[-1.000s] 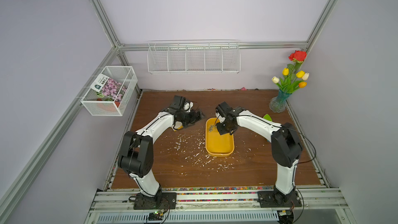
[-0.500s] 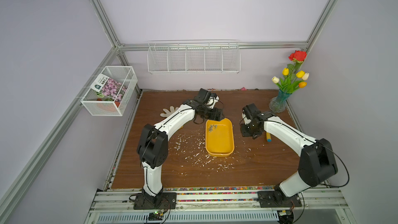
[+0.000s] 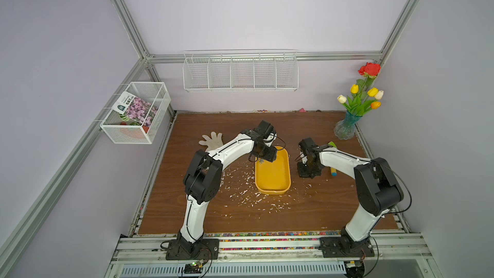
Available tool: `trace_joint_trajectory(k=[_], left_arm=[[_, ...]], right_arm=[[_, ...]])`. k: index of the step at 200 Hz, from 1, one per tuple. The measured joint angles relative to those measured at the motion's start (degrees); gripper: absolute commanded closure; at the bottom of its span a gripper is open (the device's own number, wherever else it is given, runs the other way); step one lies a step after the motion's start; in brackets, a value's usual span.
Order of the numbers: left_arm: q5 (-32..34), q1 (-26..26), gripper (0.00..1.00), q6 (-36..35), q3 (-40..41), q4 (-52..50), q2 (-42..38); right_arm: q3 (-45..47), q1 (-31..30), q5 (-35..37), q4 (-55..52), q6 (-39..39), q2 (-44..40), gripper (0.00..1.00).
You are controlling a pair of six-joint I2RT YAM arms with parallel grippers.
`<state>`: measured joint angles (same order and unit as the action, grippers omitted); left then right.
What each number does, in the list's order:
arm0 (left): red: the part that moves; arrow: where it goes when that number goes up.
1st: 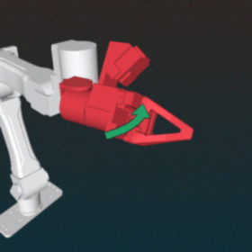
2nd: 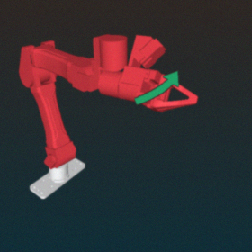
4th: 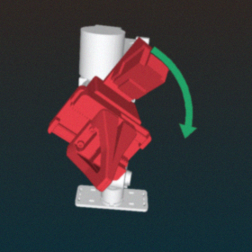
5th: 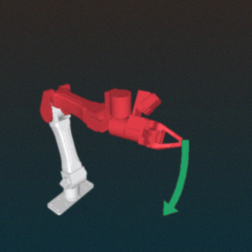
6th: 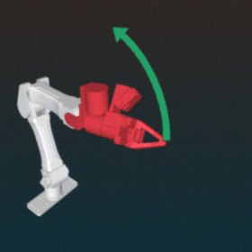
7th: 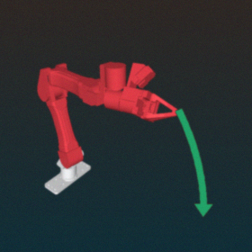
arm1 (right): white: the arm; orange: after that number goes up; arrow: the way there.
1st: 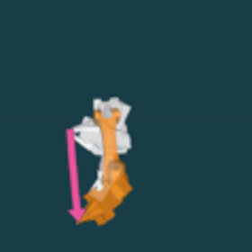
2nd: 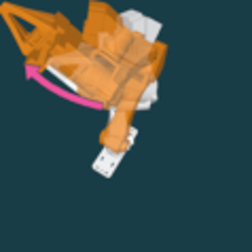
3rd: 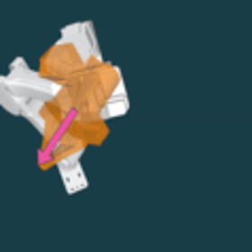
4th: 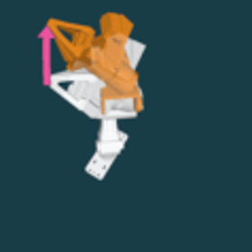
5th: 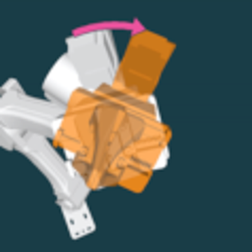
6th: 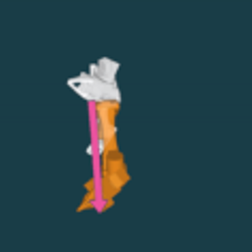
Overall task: Take out the screws from the storage box
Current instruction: Place the screw at the center of the board.
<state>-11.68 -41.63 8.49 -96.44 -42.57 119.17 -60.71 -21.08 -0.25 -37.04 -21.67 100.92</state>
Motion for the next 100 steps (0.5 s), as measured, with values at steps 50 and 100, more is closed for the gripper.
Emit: trace_joint_trajectory(k=[50,100], left_arm=[[3.82,-1.73,0.49,-0.68,-1.29,-0.55,4.33],[7.28,-1.95,0.51,-0.83,-1.31,-0.02,4.94]], right_arm=[[0.22,0.00,-0.02,0.63,-0.15,0.17,0.85],[0.33,0.00,-0.26,1.14,-0.79,0.13,0.71]])
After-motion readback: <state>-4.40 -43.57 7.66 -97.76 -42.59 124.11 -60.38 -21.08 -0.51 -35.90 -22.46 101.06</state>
